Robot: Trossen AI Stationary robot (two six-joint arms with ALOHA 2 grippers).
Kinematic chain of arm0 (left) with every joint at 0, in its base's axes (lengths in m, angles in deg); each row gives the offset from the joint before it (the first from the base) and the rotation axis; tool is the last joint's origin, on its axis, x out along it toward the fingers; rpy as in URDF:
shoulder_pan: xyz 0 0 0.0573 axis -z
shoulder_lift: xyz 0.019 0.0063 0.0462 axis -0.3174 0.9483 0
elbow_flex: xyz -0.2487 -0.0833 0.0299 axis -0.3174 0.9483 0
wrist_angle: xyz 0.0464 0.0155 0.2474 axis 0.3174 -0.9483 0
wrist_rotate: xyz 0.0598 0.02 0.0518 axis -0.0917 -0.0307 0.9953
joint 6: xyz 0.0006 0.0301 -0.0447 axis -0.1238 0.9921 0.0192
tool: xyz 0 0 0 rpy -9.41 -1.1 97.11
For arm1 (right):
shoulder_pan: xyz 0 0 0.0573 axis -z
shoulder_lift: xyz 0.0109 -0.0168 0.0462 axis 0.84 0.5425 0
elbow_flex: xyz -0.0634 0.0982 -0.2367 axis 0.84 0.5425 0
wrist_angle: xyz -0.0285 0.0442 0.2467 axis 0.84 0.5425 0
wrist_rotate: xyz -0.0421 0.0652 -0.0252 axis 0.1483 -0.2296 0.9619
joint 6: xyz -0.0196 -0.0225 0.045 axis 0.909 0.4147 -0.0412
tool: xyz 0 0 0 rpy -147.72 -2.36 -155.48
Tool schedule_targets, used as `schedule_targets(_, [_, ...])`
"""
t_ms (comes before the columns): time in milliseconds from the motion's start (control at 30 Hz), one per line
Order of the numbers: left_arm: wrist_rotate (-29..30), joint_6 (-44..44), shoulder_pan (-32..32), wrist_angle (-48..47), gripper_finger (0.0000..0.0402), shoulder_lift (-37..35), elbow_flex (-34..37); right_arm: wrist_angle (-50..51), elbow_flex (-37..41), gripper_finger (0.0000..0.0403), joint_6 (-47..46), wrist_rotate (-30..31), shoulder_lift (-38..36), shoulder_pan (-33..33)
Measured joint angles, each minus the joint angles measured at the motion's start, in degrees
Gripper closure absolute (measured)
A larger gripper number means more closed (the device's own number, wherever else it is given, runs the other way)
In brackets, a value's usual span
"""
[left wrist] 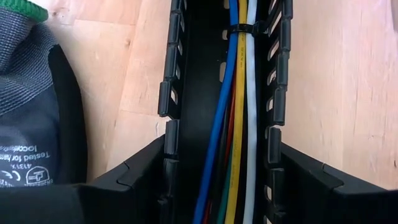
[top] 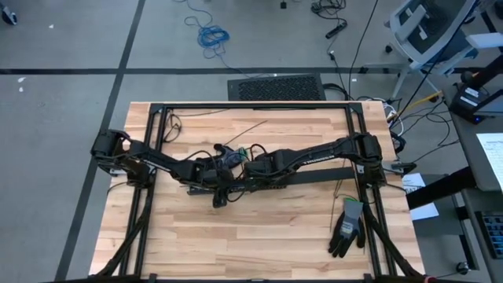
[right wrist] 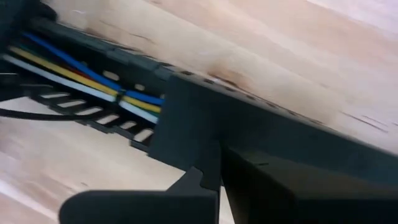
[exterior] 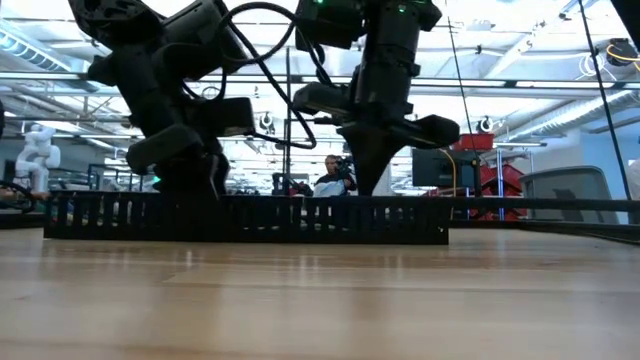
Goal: Ziptie cables
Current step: Close the black cable duct lid
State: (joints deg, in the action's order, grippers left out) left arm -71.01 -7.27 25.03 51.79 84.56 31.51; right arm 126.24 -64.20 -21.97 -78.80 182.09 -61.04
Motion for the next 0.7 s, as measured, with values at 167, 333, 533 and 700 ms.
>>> schedule_targets(167, [0.24,-0.13,0.04,0.06,0.0155,0.00,0.02,-4.82,0.07,0.0403,0.11,-0.38,0.31,-0.16])
schedule_targets(333, [0.41,-0.20,0.04,0.66,0.0155,0.04,0.04,-7.44,0.00,0.0403,0.63,-1.16,0.52,-0.51])
schedule_targets(533, [0.06,0.53,0.26,1.70,0.0154,0.13,-0.04,-4.58,0.22,0.0403,0.51,1.21,-2.68,-0.75])
schedule_targets(700, [-0.02,1.11,0.35,1.66,0.0144,0.15,-0.06,-3.76,0.44,0.0403,3.07,3.29,-4.92,-0.72])
